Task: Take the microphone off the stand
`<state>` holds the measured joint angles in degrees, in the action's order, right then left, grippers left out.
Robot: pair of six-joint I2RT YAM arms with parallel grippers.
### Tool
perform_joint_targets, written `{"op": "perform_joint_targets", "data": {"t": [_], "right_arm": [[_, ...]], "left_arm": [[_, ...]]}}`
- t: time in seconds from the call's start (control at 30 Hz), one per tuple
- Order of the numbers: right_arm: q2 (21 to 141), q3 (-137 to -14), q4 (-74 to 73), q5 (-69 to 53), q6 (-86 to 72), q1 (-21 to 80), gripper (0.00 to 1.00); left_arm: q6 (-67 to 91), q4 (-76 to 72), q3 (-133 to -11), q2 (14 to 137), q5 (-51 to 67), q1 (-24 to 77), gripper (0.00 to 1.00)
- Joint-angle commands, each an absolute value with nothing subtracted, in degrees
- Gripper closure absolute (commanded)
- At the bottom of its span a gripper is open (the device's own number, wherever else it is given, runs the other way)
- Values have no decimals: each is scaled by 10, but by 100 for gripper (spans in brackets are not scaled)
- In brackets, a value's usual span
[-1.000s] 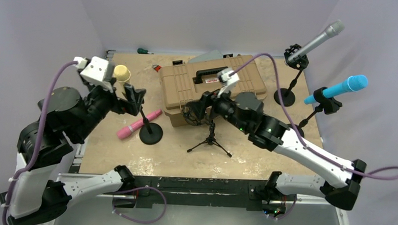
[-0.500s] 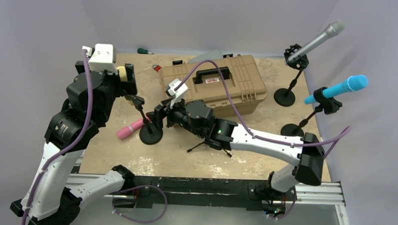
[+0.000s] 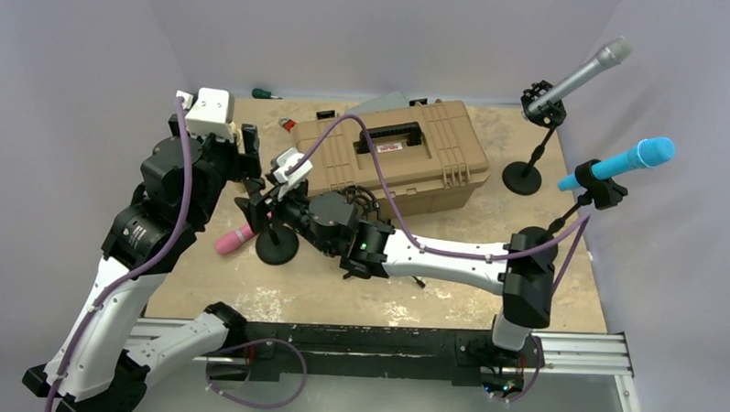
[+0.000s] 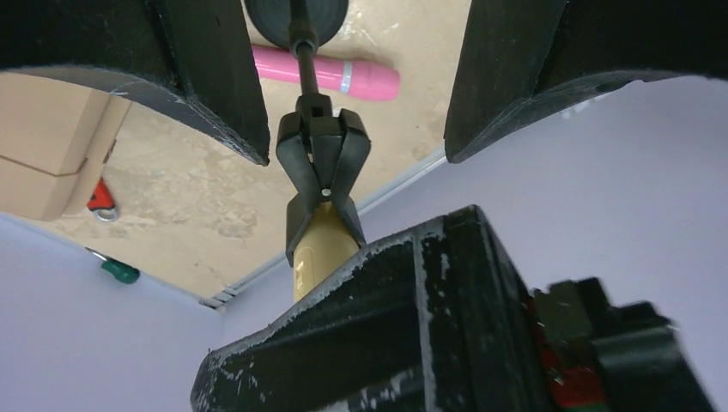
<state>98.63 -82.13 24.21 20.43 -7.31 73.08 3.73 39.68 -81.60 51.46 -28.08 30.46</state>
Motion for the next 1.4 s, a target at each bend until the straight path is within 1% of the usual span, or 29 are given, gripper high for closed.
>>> {"op": "perform_joint_targets", "data": {"t": [0.0, 0.23, 0.33, 0.43, 0.53, 0.7, 0.8, 0.97, 1.23, 1.33, 1.37], "right_arm": [[1012, -850, 293, 250, -38, 733, 27], [1035, -836, 349, 279, -11, 733, 28], [1043, -828, 377, 285, 11, 733, 30], [1053, -826, 412, 284, 30, 733, 35], [1072, -847, 397, 286, 36, 733, 38], [1082, -850, 392, 277, 31, 733, 39], [1086, -846, 396, 278, 28, 733, 39], [1095, -857, 395, 287, 31, 733, 43], [1100, -864, 398, 300, 35, 733, 41], [1101, -866, 398, 300, 42, 733, 48], [1102, -867, 398, 300, 43, 733, 52]], "left_arm": [[17, 353, -800, 506, -264, 291, 30], [29, 345, -781, 493, -223, 254, 48], [28, 343, -776, 488, -218, 251, 52], [25, 343, -771, 486, -218, 250, 55], [22, 341, -767, 483, -218, 250, 60], [18, 337, -760, 479, -219, 246, 68], [18, 335, -758, 478, -217, 246, 71], [15, 335, -756, 478, -217, 246, 73], [14, 332, -753, 478, -215, 246, 74], [14, 332, -753, 478, -215, 246, 75], [14, 332, -753, 478, -216, 246, 75]]}}
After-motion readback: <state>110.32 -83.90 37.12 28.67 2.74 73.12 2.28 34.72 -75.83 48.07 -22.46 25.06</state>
